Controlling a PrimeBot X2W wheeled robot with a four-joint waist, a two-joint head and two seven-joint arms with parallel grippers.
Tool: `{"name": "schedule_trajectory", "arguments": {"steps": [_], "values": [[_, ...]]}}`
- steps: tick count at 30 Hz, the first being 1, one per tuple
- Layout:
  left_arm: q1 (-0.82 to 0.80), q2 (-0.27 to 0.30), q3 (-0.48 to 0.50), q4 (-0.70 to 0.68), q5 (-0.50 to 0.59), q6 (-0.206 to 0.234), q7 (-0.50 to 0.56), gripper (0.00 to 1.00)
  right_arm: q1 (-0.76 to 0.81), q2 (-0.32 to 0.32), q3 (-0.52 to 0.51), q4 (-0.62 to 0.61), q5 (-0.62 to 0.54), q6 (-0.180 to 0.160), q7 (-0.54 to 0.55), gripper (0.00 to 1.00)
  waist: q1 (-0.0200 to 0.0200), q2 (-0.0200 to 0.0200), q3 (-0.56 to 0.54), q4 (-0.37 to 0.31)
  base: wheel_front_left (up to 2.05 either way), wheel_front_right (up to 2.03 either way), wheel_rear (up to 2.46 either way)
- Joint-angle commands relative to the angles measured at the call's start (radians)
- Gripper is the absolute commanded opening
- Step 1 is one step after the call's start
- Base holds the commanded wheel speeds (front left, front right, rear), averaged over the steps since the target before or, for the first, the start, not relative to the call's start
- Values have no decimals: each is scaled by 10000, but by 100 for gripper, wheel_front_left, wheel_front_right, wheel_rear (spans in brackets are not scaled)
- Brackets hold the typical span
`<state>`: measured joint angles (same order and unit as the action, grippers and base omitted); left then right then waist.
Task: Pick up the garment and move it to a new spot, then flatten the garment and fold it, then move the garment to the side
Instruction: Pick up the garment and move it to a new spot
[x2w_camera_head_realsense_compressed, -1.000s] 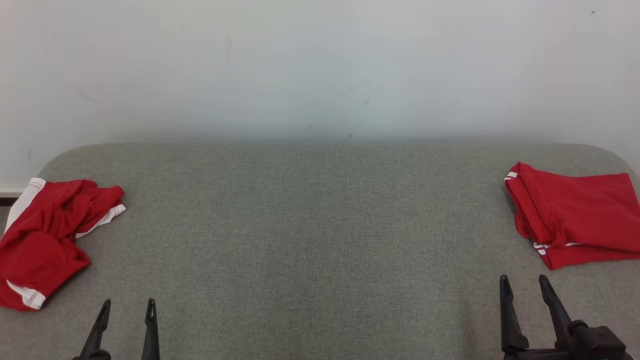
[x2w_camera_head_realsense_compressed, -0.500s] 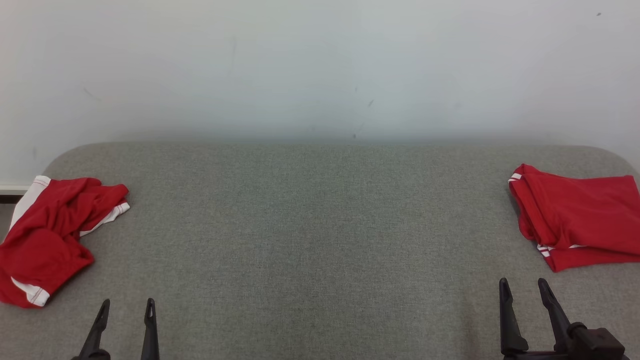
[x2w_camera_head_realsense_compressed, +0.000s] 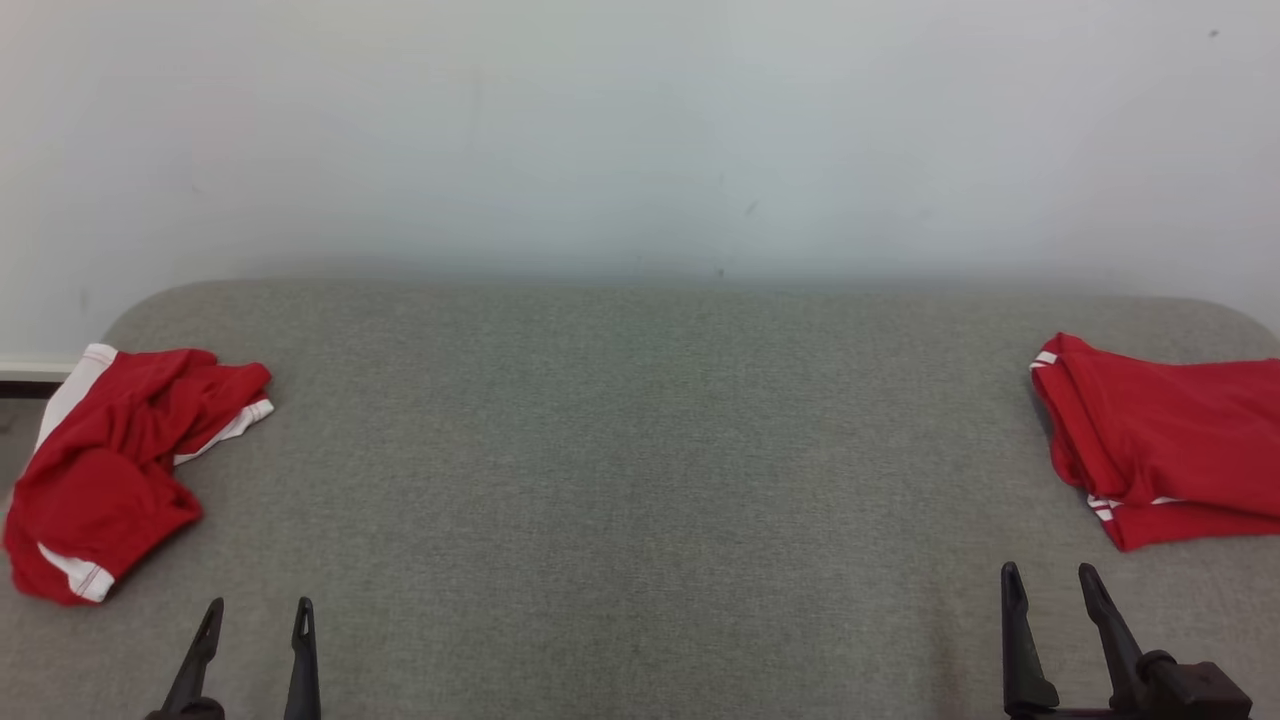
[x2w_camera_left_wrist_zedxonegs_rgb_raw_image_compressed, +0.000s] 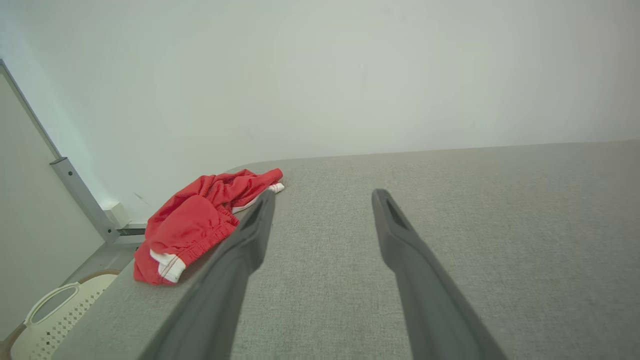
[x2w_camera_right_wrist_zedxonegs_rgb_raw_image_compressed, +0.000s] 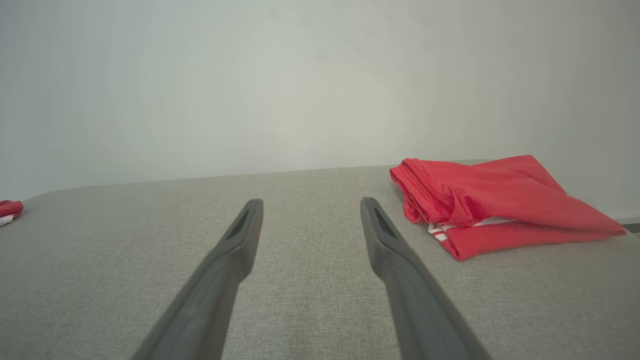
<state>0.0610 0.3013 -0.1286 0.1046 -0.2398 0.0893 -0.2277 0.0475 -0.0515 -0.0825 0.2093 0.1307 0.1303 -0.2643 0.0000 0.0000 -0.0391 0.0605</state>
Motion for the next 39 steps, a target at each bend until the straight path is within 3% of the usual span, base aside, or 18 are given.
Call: {"name": "schedule_trajectory", "arguments": {"steps": [1, 27, 39], "values": [[-10, 35, -26, -35, -51, 36, 20, 100, 164, 19, 18, 26, 50, 3, -3, 100, 0, 0, -8, 252, 0, 0, 0], [422, 432, 111, -202, -309, 244, 472, 100, 332, 14, 241, 203, 278, 3, -3, 100, 0, 0, -331, 4003, 0, 0, 0], [844, 484, 460, -590, -520, 660, 490, 100, -282, 11, 658, 495, 134, 3, -3, 100, 0, 0, -31, 4365, 0, 0, 0]]}}
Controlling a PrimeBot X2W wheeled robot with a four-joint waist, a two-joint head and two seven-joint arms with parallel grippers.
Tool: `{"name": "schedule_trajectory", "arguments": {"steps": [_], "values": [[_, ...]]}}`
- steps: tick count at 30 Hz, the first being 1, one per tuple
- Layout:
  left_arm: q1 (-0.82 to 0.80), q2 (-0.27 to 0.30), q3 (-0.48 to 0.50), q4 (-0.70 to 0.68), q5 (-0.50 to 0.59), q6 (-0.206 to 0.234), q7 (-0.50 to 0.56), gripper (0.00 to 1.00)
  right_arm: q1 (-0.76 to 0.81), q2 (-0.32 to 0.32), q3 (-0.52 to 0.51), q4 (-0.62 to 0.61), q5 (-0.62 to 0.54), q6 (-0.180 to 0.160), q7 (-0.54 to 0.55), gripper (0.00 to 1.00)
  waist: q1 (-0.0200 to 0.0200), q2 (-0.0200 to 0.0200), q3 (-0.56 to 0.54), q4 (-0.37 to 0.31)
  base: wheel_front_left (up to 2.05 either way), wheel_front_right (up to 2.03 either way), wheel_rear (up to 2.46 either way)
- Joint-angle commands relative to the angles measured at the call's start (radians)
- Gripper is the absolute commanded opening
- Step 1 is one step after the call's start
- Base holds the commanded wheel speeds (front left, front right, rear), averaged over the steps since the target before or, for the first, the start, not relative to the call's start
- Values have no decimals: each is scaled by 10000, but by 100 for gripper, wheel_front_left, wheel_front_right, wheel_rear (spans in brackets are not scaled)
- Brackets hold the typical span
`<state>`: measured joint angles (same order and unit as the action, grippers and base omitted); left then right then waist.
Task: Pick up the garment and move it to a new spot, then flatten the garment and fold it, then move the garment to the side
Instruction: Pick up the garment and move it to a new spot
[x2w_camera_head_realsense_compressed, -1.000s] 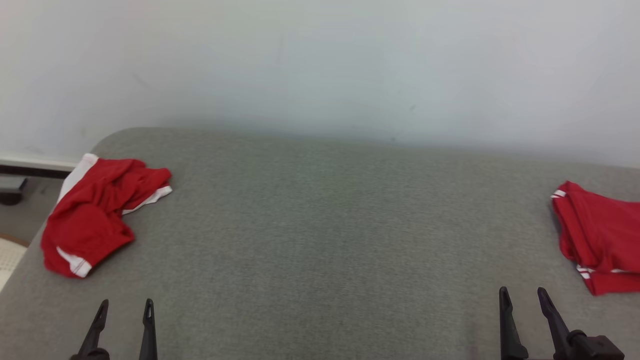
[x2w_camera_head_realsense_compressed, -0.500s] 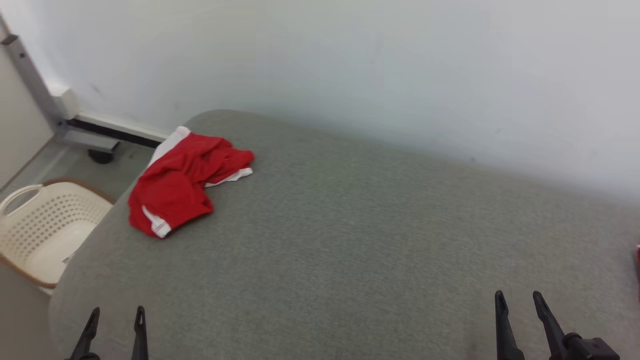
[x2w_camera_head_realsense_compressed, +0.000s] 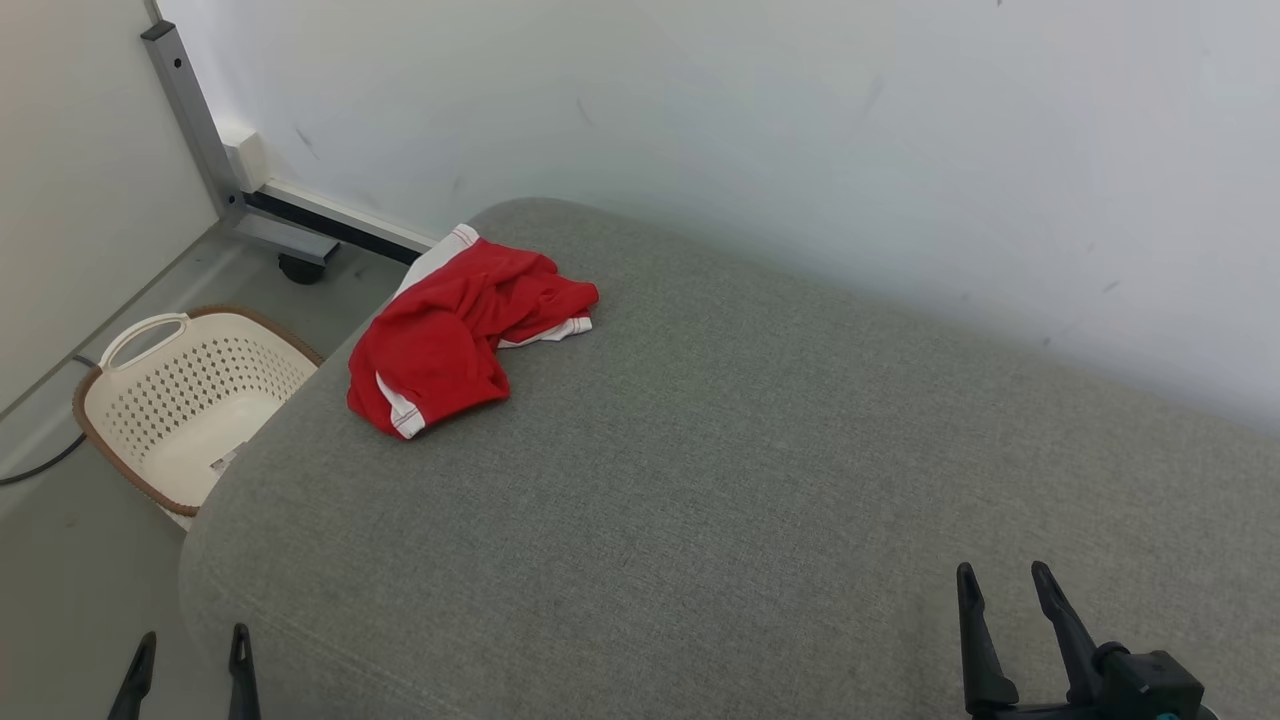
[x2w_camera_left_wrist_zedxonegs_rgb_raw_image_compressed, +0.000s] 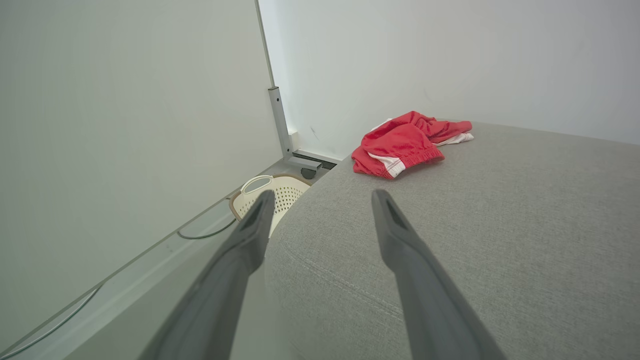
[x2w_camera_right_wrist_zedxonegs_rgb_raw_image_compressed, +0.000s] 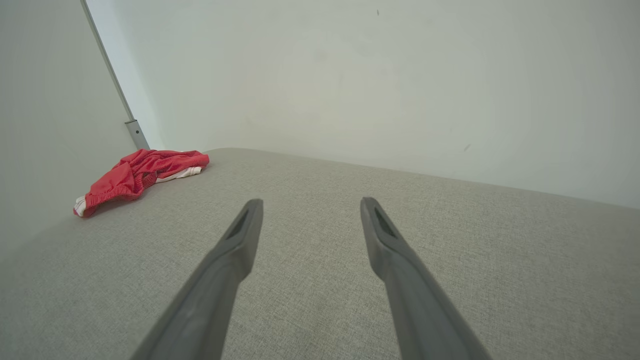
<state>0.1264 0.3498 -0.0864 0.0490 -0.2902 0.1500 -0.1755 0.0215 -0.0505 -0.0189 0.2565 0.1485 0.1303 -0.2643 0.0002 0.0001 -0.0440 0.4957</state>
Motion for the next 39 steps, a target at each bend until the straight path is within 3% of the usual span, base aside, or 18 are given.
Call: {"name": "schedule_trajectory", "arguments": {"steps": [1, 12, 22, 29, 39], "values": [[191, 0, 41, -50, -24, 68, -27, 100, -28, 1, 30, 39, -43, 3, -3, 100, -2, -1, 24, 17, 0, 0, 0], [-471, 206, -101, 120, -112, -125, 252, 100, 281, 1, -170, -130, 49, 3, -3, 100, -2, -1, -51, -194, 0, 0, 0], [-2960, 691, 493, 822, -666, -470, 425, 100, -704, -22, 390, -519, -246, 3, -1, 100, -2, -1, 1181, -2329, 0, 0, 0], [-5471, 1394, 741, 1957, -1038, -976, 960, 100, -1893, -194, 829, -1044, -213, 3, -1, 100, -2, -1, 2651, -3853, 0, 0, 0], [-8337, 2191, 729, 4492, -1473, -1684, 2210, 100, -2663, -201, 1019, -1509, -121, 3, -2, 100, -2, -1, 3959, -5038, 0, 0, 0]]}}
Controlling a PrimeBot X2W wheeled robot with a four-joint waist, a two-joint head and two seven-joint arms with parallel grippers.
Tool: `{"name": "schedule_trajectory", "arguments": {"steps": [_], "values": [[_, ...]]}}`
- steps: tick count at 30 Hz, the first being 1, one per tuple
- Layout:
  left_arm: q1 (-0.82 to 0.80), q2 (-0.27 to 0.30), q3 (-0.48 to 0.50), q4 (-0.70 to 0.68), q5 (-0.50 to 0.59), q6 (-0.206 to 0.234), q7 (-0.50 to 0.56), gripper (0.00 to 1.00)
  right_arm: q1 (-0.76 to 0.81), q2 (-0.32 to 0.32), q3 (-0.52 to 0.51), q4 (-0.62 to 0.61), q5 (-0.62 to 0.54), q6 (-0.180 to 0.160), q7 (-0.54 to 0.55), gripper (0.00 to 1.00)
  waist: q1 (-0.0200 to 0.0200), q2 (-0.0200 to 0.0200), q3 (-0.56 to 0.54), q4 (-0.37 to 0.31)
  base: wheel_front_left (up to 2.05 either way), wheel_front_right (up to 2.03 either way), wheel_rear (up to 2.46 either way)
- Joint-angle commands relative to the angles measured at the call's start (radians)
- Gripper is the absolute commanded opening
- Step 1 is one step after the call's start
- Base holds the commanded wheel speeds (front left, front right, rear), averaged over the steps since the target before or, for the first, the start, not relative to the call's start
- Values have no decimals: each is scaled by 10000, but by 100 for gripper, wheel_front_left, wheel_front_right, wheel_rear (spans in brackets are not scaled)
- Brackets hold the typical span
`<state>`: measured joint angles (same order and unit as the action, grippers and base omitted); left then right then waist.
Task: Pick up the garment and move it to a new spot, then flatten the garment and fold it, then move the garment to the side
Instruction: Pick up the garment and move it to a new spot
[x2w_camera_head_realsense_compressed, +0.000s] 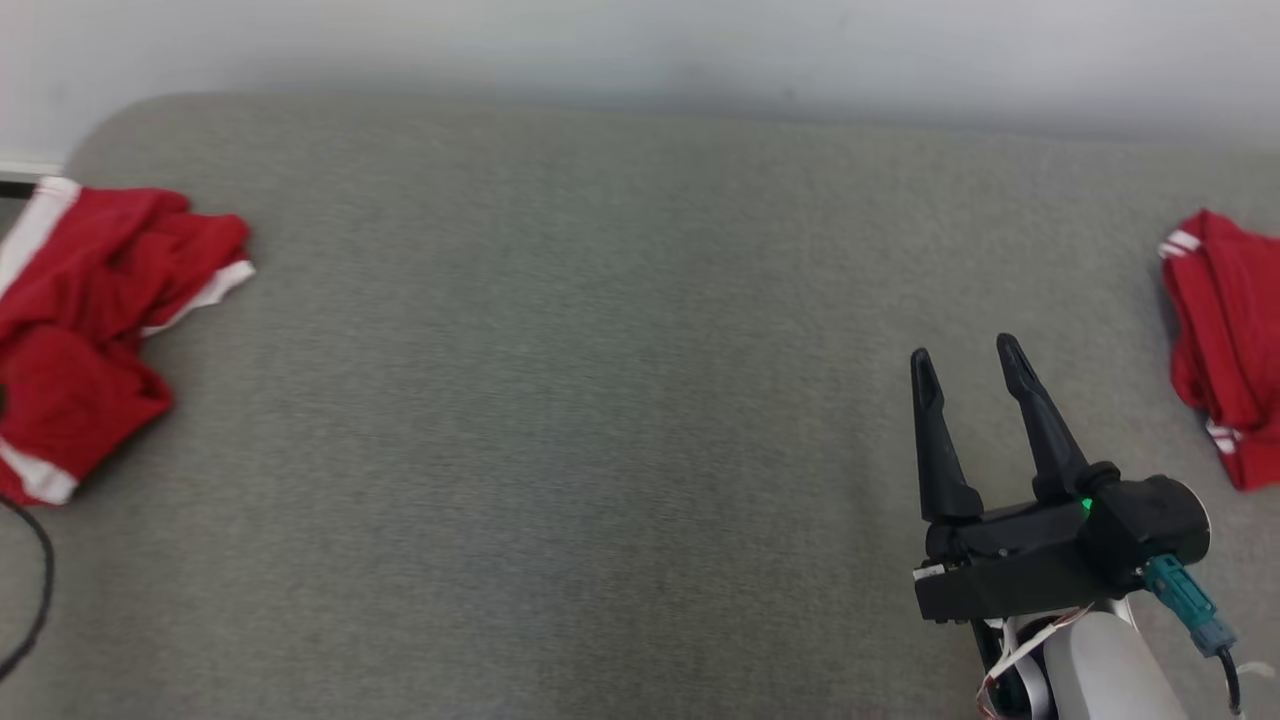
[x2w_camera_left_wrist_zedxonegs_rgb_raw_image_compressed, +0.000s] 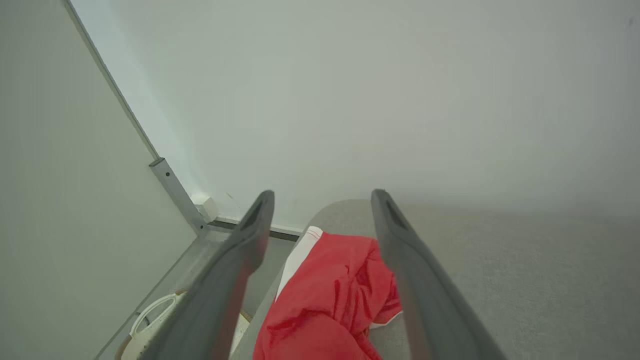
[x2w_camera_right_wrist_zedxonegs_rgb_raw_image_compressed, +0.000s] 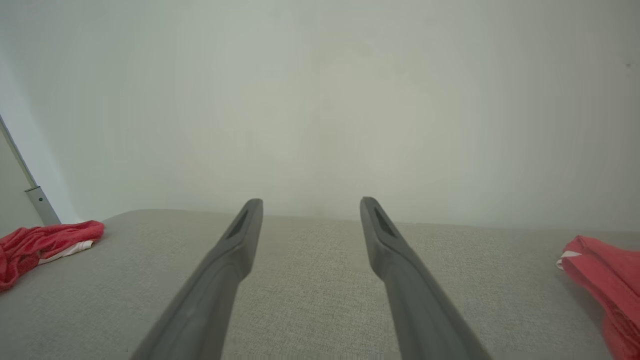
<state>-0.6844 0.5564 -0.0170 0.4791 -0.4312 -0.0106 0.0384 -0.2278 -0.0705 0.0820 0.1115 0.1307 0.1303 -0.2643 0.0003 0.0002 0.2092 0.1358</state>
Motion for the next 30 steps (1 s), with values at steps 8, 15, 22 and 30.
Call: {"name": "schedule_trajectory", "arguments": {"steps": [8, 15, 22, 30], "values": [[-1245, 629, -91, 2676, -232, -399, 973, 100, -378, -33, 52, -249, 7, 3, -2, 100, -3, -2, 1824, -2001, 0, 0, 0], [-1504, 770, -287, 4420, -196, -386, 1556, 100, -184, -173, -91, -333, -19, 3, -2, 100, -3, -2, 1958, -2131, 0, 0, 0], [-1589, 439, -202, 6295, -518, -59, 2417, 100, -48, -329, -140, -347, -66, 3, -2, 100, -3, -2, 1982, -2085, 0, 0, 0], [-1353, -24, -438, 7085, -435, -315, 1502, 0, 163, -420, -238, -192, -35, 3, -2, 100, -3, -2, 1603, -1740, 0, 0, 0]]}}
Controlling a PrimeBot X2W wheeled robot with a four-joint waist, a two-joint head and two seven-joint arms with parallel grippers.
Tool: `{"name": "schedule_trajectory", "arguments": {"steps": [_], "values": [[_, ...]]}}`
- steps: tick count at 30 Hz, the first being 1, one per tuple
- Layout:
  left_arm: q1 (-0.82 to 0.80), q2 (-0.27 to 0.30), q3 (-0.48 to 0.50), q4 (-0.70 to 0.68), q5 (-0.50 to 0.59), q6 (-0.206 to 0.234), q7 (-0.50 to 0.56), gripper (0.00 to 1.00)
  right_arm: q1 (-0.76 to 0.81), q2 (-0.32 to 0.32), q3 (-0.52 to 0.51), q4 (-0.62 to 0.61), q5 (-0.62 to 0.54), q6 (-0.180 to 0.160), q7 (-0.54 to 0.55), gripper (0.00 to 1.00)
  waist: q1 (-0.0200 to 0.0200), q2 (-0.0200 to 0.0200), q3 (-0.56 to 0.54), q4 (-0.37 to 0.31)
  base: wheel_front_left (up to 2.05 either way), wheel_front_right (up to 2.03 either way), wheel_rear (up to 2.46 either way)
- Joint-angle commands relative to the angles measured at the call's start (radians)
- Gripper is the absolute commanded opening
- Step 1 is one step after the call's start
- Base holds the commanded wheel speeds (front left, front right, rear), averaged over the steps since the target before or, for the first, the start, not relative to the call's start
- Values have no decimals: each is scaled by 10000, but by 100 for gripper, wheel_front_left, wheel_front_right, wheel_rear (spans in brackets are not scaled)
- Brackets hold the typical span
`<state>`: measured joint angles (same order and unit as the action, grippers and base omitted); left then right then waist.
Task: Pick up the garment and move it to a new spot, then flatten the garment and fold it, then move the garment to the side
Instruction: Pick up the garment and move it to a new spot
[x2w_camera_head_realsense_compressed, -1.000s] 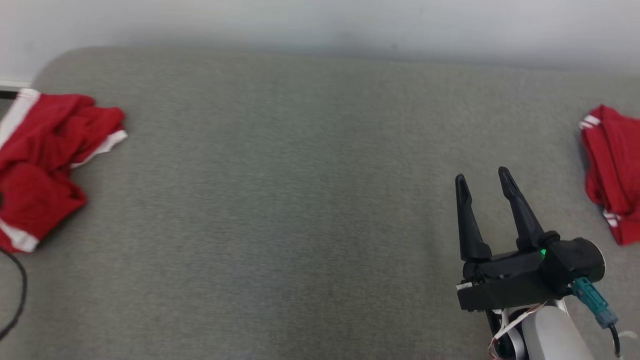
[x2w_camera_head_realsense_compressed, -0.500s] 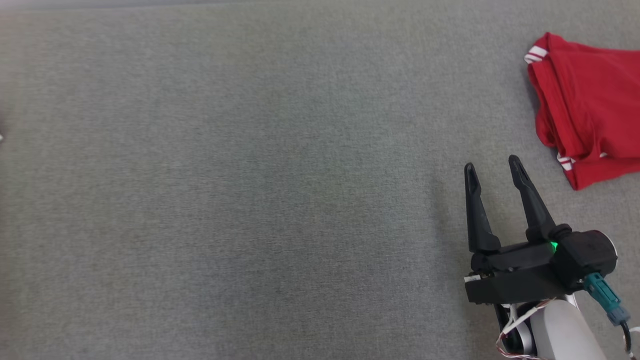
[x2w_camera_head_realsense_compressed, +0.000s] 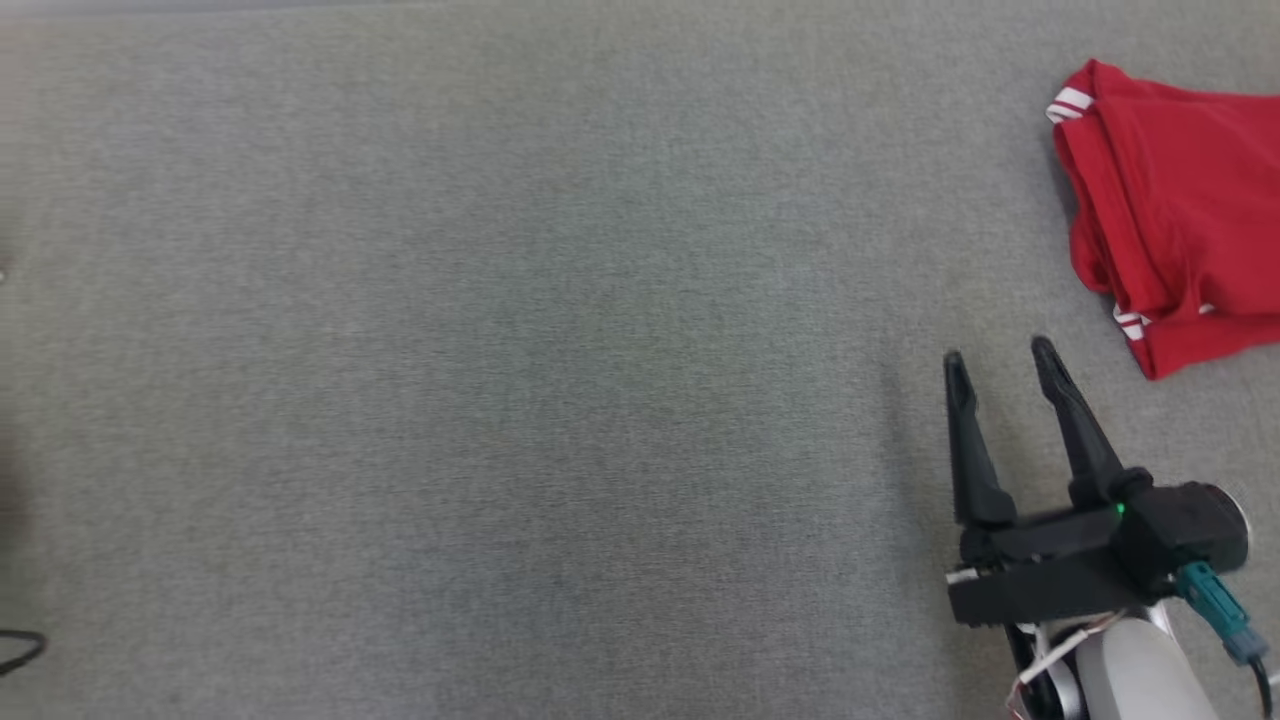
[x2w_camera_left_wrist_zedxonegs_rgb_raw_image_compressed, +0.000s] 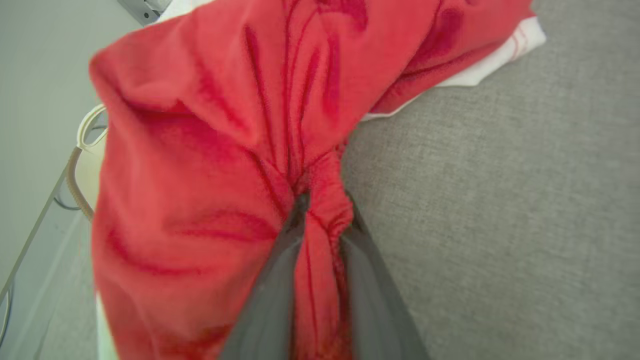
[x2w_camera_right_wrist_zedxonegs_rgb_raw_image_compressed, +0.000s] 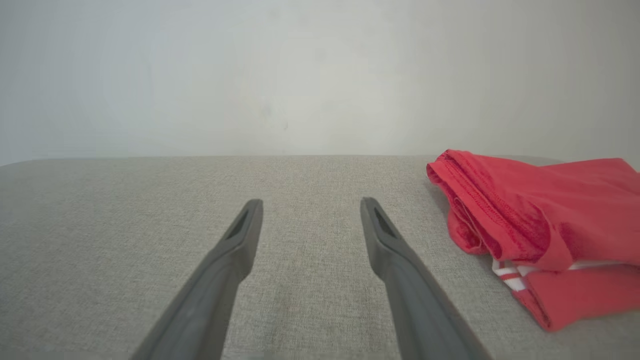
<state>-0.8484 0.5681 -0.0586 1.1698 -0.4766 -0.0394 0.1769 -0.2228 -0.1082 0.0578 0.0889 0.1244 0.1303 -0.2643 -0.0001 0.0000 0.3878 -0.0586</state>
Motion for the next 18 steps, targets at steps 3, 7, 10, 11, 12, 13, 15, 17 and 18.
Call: {"name": "schedule_trajectory", "arguments": {"steps": [3, 7, 10, 11, 12, 13, 15, 17, 18], "values": [[-11, -319, -125, 78, 91, -119, -592, 0, 163, -99, -103, 84, 78, 3, -2, 100, 1, 0, -519, 518, 0, 0, 0], [-503, -409, -273, -157, 184, -317, -1272, 0, 218, -80, -162, 103, 92, 3, -2, 100, 1, 0, -993, 757, 0, 0, 0], [-767, -385, -483, -417, 344, -445, -1728, 0, 340, -39, -191, 178, 157, 3, -2, 100, 1, 0, -1410, 852, 0, 0, 0], [-880, -402, -495, -520, 300, -481, -1854, 0, 401, -16, -205, 202, 167, 3, -2, 100, 1, 0, -1522, 867, 0, 0, 0], [-1011, -439, -555, -648, 333, -520, -1988, 0, 470, 5, -251, 238, 180, 3, -2, 100, 1, 0, -1637, 893, 0, 0, 0], [-1086, -409, -637, -756, 417, -551, -2077, 0, 508, 27, -277, 263, 189, 3, -2, 100, 1, 0, -1722, 903, 0, 0, 0], [-1446, -493, -844, -1173, 469, -656, -2243, 0, 601, 104, -312, 330, 249, 3, -2, 100, 1, 0, -1963, 897, 0, 0, 0], [-1640, -516, -1000, -1543, 529, -744, -2314, 0, 677, 158, -386, 352, 299, 3, -2, 100, 1, 0, -2108, 854, 0, 0, 0], [-1726, -564, -1104, -1751, 556, -766, -2342, 0, 697, 185, -409, 363, 295, 3, -2, 100, 1, 0, -2194, 812, 0, 0, 0]]}}
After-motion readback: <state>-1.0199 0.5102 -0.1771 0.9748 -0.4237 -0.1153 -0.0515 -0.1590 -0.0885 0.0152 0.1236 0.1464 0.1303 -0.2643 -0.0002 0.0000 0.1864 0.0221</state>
